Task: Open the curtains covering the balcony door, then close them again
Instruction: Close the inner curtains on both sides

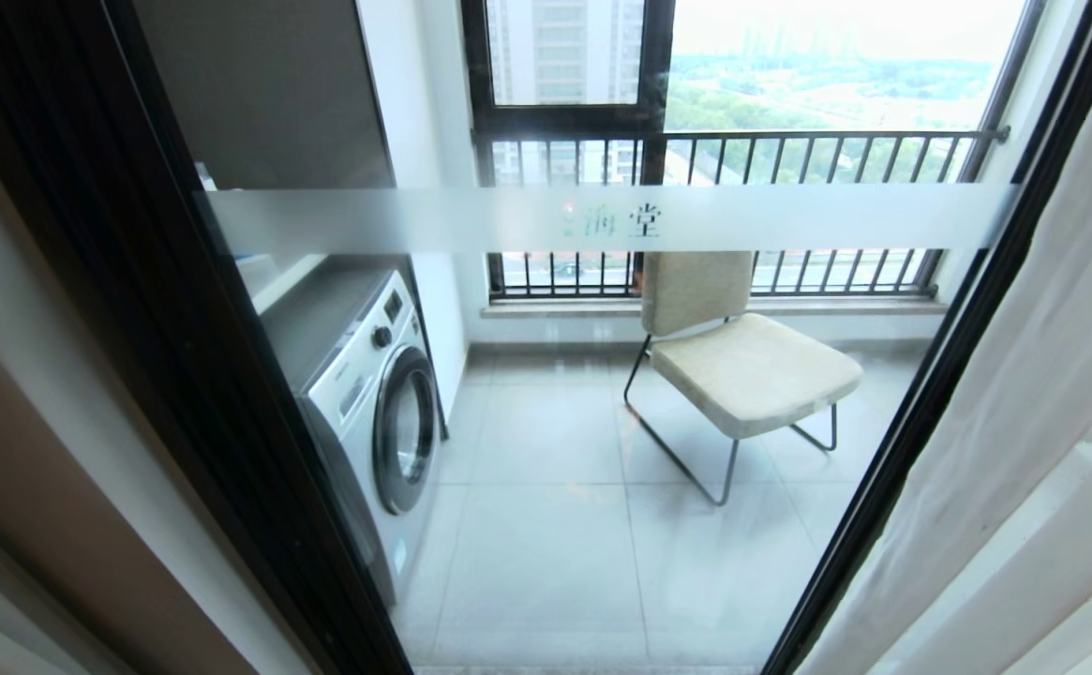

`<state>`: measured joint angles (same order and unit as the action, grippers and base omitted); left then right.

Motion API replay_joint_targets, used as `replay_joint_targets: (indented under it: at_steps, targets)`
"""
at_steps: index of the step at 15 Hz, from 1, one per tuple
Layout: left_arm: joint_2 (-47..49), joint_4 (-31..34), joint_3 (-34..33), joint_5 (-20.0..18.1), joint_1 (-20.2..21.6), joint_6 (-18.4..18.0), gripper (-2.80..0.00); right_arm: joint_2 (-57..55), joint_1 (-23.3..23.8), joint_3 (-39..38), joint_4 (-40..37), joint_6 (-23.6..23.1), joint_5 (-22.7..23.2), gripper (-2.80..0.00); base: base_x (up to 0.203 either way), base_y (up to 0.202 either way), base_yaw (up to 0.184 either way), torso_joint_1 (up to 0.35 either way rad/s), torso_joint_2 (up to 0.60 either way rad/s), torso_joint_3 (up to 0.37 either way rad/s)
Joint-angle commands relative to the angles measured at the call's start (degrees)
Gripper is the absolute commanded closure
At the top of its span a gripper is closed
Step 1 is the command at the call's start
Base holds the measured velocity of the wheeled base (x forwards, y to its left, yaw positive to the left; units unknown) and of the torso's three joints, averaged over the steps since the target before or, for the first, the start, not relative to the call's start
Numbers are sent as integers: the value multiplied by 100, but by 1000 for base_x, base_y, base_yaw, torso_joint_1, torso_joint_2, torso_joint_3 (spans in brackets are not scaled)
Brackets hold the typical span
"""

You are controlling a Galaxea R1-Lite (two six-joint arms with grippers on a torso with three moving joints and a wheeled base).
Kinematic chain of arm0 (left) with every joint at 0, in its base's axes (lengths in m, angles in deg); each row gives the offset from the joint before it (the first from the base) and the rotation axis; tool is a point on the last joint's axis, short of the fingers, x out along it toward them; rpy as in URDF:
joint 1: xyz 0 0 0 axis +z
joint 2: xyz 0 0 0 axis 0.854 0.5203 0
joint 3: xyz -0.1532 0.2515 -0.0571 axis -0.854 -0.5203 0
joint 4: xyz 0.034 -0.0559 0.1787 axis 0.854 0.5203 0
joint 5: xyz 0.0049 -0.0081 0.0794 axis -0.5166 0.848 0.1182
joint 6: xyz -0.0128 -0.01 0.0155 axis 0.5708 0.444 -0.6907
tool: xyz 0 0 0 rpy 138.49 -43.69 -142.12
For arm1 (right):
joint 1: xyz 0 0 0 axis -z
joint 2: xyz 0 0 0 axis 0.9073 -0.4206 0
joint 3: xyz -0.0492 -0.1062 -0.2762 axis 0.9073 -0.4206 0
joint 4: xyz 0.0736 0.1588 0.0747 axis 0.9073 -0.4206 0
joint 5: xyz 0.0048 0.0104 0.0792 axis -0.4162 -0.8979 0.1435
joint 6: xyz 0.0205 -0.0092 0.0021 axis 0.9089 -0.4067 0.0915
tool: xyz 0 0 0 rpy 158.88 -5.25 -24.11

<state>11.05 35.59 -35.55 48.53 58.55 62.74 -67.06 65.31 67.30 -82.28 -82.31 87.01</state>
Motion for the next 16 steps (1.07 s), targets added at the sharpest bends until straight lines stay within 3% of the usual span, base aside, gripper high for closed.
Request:
replay_joint_targets:
  at_steps: [1, 16]
  targets:
    - [1, -5, 0, 3, 1, 8, 0, 2, -1, 0, 0, -4, 6, 0, 0, 0, 0, 0, 0, 0]
    - [1, -5, 0, 3, -7, 0, 0, 2, -1, 0, 0, -4, 6, 0, 0, 0, 0, 0, 0, 0]
